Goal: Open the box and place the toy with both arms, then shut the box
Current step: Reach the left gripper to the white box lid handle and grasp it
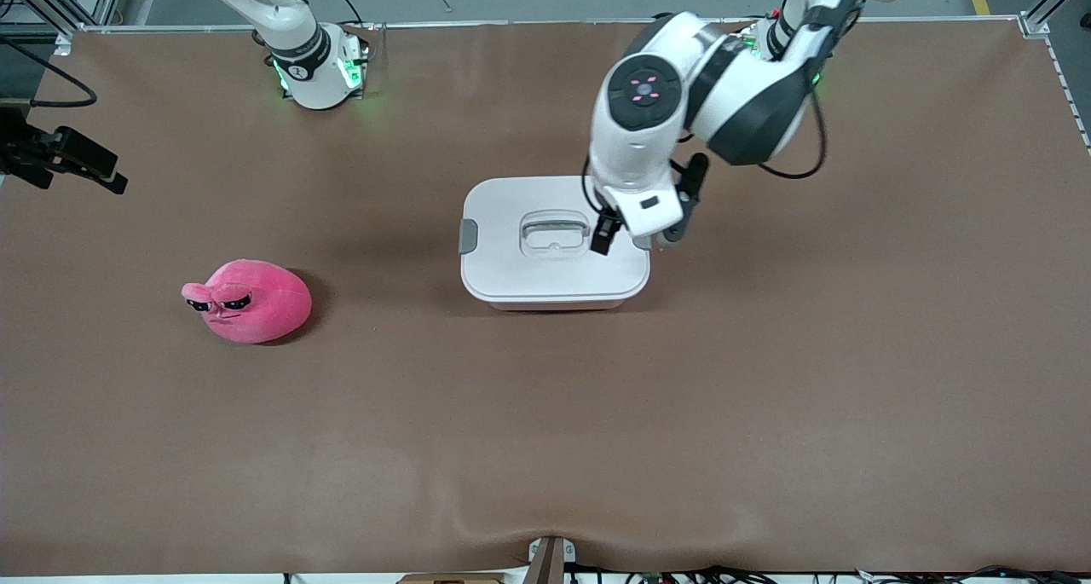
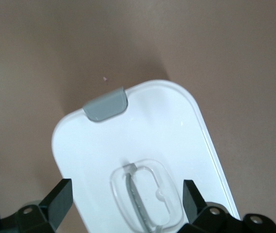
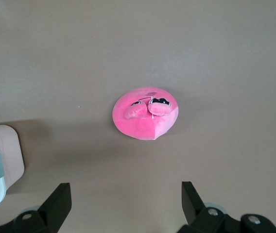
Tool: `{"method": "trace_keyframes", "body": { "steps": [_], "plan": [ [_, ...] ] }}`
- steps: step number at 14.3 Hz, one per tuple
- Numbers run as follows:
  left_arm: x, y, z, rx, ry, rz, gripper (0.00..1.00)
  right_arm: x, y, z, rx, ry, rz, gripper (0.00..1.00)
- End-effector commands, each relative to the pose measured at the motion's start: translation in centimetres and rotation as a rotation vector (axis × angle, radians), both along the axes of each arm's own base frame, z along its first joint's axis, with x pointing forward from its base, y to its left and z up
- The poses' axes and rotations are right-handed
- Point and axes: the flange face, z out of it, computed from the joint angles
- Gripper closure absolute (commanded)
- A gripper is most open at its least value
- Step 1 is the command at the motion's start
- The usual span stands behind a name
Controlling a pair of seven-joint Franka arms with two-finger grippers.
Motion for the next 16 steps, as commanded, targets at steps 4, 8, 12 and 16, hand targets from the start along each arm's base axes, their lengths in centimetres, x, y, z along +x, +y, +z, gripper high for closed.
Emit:
{"method": "trace_keyframes", "body": {
  "steps": [4,8,12,16],
  "plan": [
    [-2.0,-4.7,-3.9,0.036,-0.068,0.202,0.00,-0.3,-0.2,0.2,-0.003,-0.001,-0.010,0.00],
    [-3.4,-6.6,-6.6,0.018,-0.083,0.323,0.00,-0.3,-0.2,0.0,-0.003,0.004,-0.010,0.00],
    [-4.1,-6.4,-7.8,0.020,-0.083,0.344,0.13,1.1,-0.1,-2.3,-0.003,0.045,-0.009,0.00],
    [-4.1,-6.3,-8.0,-0.001,-0.096,0.345,0.84,3.8,1.2,-8.0,-0.003,0.146,0.016,0.00]
  ]
}}
